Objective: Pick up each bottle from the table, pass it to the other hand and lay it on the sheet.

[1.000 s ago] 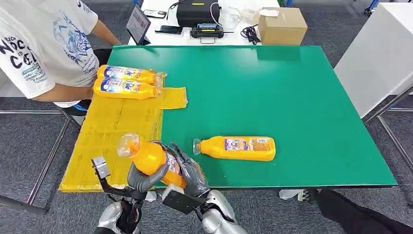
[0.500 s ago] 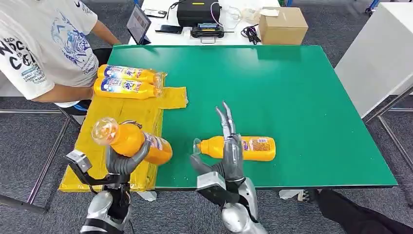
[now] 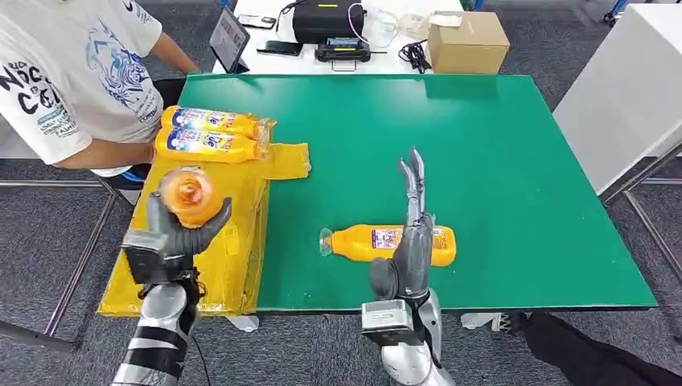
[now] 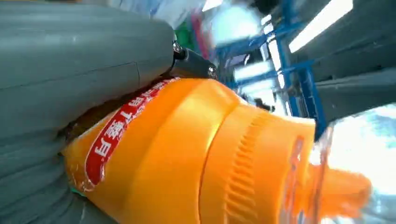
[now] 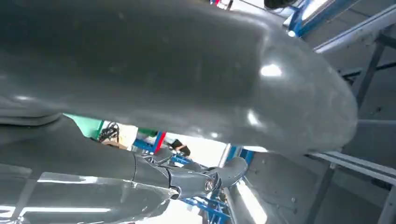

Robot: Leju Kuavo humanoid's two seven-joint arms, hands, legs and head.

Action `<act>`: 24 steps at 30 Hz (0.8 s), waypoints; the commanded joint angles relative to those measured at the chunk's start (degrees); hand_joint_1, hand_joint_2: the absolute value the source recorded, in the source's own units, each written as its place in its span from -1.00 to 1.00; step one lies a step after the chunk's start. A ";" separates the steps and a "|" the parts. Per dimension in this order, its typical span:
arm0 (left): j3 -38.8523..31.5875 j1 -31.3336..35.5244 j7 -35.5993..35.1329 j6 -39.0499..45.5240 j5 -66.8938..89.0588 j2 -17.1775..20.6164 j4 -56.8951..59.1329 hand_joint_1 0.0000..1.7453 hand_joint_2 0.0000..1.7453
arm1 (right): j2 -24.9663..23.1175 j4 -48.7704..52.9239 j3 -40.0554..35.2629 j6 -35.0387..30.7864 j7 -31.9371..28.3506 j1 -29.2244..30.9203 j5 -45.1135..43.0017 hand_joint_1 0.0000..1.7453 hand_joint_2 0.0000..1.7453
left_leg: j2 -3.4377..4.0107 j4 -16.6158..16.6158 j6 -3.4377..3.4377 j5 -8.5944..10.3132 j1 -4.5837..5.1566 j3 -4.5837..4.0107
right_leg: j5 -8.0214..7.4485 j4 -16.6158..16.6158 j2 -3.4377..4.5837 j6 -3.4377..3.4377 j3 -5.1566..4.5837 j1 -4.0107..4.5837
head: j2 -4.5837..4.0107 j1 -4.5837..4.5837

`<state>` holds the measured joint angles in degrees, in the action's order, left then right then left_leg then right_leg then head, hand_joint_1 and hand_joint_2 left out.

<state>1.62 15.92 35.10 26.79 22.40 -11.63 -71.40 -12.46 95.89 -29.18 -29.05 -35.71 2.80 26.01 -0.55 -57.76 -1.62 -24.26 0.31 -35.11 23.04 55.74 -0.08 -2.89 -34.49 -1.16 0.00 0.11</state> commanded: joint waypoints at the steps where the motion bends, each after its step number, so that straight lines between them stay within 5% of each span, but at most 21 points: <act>1: 1.02 14.54 -10.53 12.74 33.57 8.87 29.67 1.00 1.00 | 2.23 -4.65 1.41 4.58 1.89 4.20 -1.97 -1.00 -1.00 | -0.03 0.09 0.08 0.03 -0.02 0.22 | -0.01 -0.06 -0.05 0.09 0.22 0.03 | 0.00 0.00; 2: 4.01 16.39 -17.77 13.21 44.90 10.41 33.66 1.00 1.00 | 2.10 -5.21 1.40 5.39 1.98 4.47 -2.13 -1.00 -1.00 | 0.00 0.12 0.14 0.04 -0.08 0.34 | -0.02 -0.10 -0.04 0.16 0.34 0.09 | 0.00 0.02; 6: 7.42 20.84 -25.64 4.96 56.20 11.66 43.64 1.00 1.00 | 1.53 -5.36 1.71 7.21 2.29 4.54 -2.50 -1.00 -1.00 | 0.00 0.06 0.12 0.03 -0.08 0.29 | 0.01 -0.05 -0.05 0.12 0.26 0.09 | 0.00 0.00; 10: 10.59 21.88 -27.16 -1.16 61.85 12.85 47.14 1.00 1.00 | 1.54 -5.59 1.73 8.97 2.79 4.49 -2.39 -1.00 -1.00 | 0.08 0.04 0.12 0.04 -0.07 0.21 | 0.00 -0.01 0.04 0.07 0.18 0.06 | 0.00 0.00; 24: 3.62 20.91 -22.64 -11.26 54.72 12.46 50.00 1.00 1.00 | 0.96 -8.86 1.47 12.19 3.14 5.00 -2.19 -1.00 -1.00 | 0.23 0.08 0.16 -0.01 -0.07 0.44 | -0.03 -0.05 0.21 0.12 0.40 0.07 | 0.00 0.00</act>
<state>7.50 36.63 11.04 18.23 80.55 -0.09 -28.20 -12.00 92.63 -28.33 -17.75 -32.98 5.15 23.72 -0.56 -57.74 -1.54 -24.22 0.30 -34.88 23.03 55.77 -0.09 -2.88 -34.24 -1.16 0.00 0.11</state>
